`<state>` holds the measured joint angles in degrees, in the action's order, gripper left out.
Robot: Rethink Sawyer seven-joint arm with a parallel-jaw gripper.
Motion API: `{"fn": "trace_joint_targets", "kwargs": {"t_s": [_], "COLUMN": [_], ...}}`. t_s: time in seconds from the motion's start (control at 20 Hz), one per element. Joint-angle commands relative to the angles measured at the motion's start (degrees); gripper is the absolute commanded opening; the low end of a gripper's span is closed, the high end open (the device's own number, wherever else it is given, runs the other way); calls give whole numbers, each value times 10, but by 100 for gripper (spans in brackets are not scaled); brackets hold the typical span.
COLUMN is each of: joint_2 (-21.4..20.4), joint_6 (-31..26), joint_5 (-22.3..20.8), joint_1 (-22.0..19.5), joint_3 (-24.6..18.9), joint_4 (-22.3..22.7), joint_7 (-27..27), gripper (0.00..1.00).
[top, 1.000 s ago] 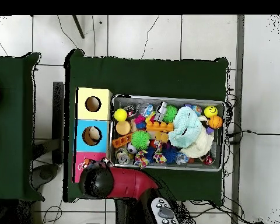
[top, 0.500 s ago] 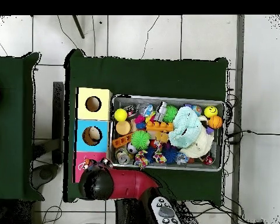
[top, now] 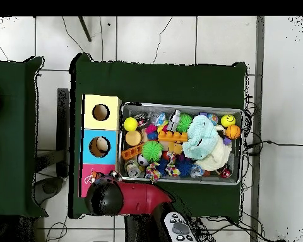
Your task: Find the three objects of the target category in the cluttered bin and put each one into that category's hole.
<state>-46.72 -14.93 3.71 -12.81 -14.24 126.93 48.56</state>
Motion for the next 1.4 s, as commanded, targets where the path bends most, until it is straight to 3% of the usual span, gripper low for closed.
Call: {"fn": "trace_joint_targets", "kwargs": {"t_s": [0.05, 0.3, 0.7, 1.05, 1.25, 1.4], "joint_2": [127, 68, 41, 7, 23, 4], "joint_6": [157, 98, 103, 93, 125, 108], "joint_5": [-18, 12, 42, 56, 58, 61], "joint_1": [-25, -65, -113, -107, -68, -61], "joint_3": [-21, -78, -156, -153, -109, -94], "joint_4": [-30, 3, 16, 3, -18, -17], "joint_7": [149, 150, 176, 187, 189, 180], "gripper": [0, 0, 0, 0, 0, 0]}}
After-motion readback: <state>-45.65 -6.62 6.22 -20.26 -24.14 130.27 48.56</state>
